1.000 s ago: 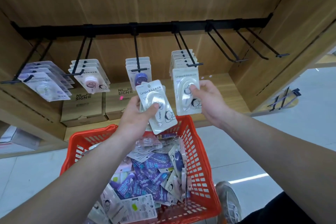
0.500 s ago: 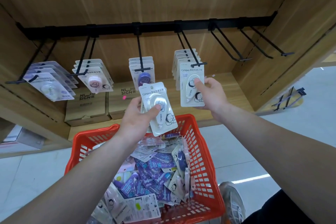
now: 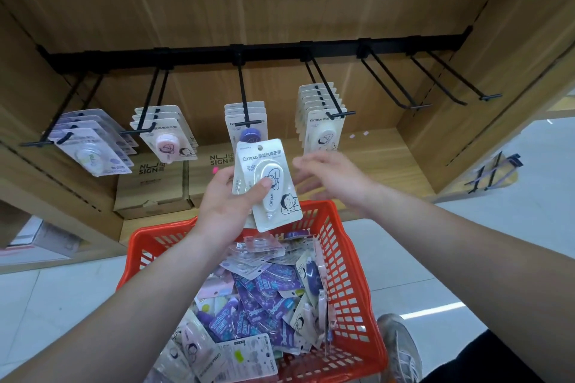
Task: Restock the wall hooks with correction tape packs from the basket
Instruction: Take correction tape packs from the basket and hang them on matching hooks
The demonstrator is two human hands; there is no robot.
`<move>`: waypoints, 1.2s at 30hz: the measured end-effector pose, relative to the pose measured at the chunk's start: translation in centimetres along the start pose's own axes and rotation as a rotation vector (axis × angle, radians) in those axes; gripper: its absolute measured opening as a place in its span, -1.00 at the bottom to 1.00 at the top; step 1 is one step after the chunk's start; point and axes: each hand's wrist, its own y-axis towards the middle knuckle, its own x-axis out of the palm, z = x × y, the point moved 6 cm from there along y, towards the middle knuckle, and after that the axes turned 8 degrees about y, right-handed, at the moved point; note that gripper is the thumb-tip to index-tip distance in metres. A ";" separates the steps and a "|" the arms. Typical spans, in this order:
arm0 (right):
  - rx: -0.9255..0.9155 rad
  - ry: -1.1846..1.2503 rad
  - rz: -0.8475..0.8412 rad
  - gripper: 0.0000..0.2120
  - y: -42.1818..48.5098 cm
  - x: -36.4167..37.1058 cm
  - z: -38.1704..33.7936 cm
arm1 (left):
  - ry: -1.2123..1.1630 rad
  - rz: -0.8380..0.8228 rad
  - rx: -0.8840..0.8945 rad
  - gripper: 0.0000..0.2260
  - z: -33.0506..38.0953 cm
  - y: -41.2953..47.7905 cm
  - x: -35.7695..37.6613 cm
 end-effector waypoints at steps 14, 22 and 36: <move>-0.051 0.163 0.361 -0.80 1.4 -5.9 3.2 | 0.085 0.045 -0.061 -0.83 -0.4 0.8 0.4; -0.073 0.108 0.360 -0.81 1.4 -6.1 2.7 | 0.105 0.007 -0.053 -0.85 -0.5 1.0 1.3; 0.014 -0.380 0.364 -0.42 2.4 -7.4 0.7 | 0.296 -0.005 0.093 -0.76 1.7 1.4 4.3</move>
